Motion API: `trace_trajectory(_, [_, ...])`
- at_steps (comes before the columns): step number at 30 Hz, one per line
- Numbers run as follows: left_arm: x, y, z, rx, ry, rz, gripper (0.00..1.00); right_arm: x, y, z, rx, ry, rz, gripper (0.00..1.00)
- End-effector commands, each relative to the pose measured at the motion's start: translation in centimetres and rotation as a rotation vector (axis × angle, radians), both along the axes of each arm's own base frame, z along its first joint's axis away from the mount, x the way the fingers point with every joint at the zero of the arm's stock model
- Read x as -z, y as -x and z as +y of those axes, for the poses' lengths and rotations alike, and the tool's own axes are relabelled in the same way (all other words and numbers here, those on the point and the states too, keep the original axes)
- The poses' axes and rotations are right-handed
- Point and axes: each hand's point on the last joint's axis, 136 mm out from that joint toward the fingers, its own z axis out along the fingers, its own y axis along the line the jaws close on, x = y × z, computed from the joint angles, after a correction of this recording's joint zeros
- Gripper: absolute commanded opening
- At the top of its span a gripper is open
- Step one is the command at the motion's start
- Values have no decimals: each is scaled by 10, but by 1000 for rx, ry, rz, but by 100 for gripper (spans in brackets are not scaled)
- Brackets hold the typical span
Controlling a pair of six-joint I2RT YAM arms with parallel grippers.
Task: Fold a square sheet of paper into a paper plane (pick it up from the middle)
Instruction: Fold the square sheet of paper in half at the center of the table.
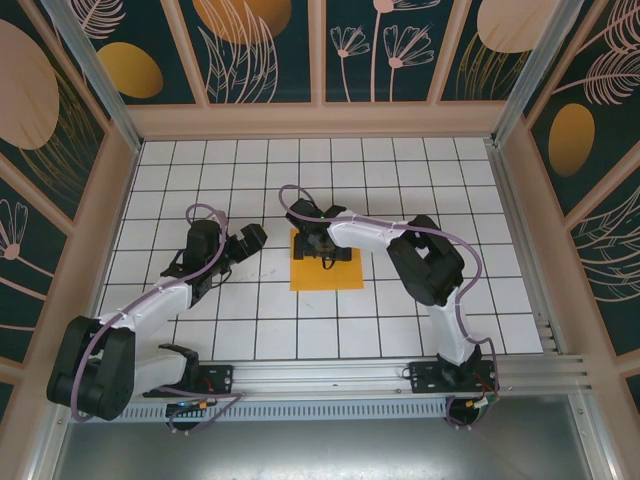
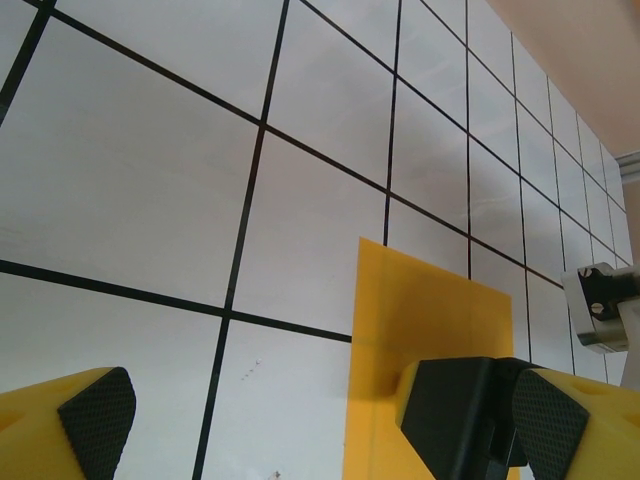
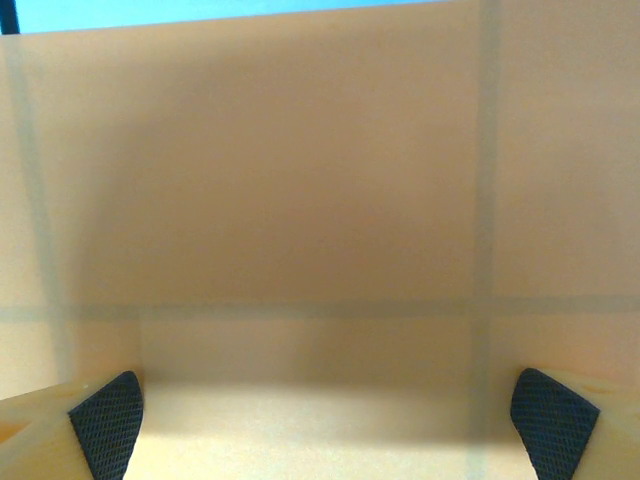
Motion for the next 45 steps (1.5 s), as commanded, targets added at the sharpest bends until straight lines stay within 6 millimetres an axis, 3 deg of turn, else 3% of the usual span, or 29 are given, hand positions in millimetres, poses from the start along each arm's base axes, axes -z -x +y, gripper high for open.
trace_trajectory(1, [-7, -3, -7, 25, 12, -12, 99, 50, 18, -10, -5, 25, 111, 99])
trace_trajectory(6, [-6, -1, -5, 21, 3, -10, 99, 74, 36, -18, 4, 30, 178, 98])
trace_trajectory(11, [-7, 0, -4, 21, -1, -18, 99, 76, 41, -24, 9, 59, 188, 96])
trace_trajectory(21, [-10, 1, -3, 23, 0, -25, 99, 56, 26, -7, -15, 32, 143, 86])
trace_trajectory(33, [-10, 1, -3, 24, -1, -21, 99, 11, 1, 13, -44, -40, 61, 79])
trace_trajectory(40, [-10, 1, -4, 25, -2, -18, 99, 0, -5, 13, -31, -81, 41, 65])
trace_trajectory(45, [-11, 1, -3, 23, -5, -21, 99, -14, -9, 18, -32, -121, 16, 45])
